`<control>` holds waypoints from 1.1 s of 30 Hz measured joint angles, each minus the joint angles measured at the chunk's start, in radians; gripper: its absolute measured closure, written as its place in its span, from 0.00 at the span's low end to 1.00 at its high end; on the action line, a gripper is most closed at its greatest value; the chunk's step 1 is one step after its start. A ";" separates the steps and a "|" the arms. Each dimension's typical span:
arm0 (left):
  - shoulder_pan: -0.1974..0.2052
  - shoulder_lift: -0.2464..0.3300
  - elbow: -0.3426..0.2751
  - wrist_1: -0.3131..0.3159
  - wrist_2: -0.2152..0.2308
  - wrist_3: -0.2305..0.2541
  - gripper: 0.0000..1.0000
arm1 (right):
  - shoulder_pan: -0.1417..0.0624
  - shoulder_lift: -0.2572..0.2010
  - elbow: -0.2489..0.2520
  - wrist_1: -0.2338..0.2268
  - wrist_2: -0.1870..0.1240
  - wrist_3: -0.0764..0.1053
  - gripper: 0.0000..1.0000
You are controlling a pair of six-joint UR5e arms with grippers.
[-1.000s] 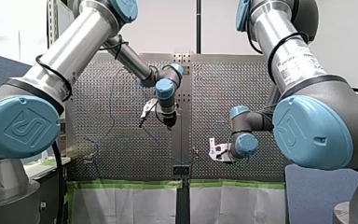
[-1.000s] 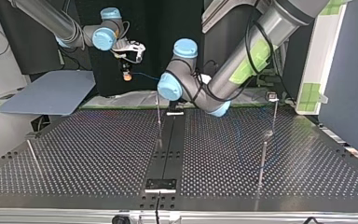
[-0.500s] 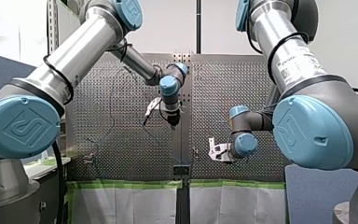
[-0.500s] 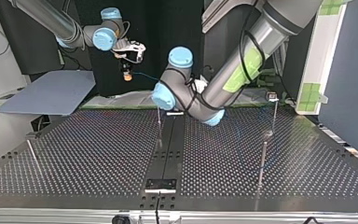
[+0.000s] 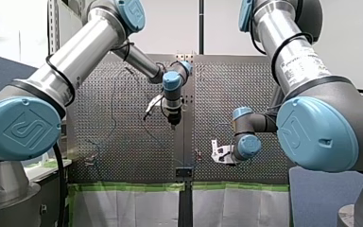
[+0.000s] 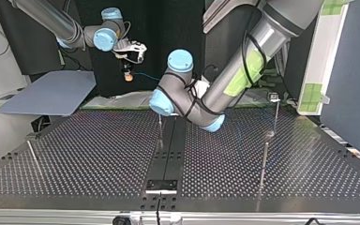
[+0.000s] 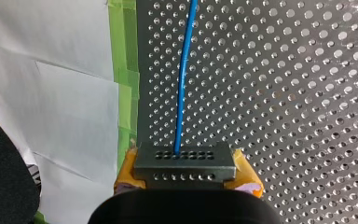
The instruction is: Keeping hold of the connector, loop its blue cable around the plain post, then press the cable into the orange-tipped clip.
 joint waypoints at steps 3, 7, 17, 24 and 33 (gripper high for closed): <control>-0.006 -0.014 0.000 -0.027 0.001 0.003 0.00 | 0.000 0.000 0.000 0.000 0.000 -0.001 1.00; -0.009 -0.025 0.000 -0.067 0.001 0.007 0.00 | 0.000 0.000 -0.001 0.000 0.000 -0.001 1.00; -0.006 -0.028 0.000 -0.174 -0.002 0.010 0.00 | 0.005 0.000 -0.001 0.004 0.000 -0.005 1.00; -0.002 -0.028 0.000 -0.177 0.018 -0.010 0.00 | 0.008 0.000 -0.001 0.006 0.000 -0.007 1.00; 0.003 -0.031 0.000 -0.094 0.073 -0.069 0.00 | 0.010 0.000 -0.002 0.009 0.001 -0.009 1.00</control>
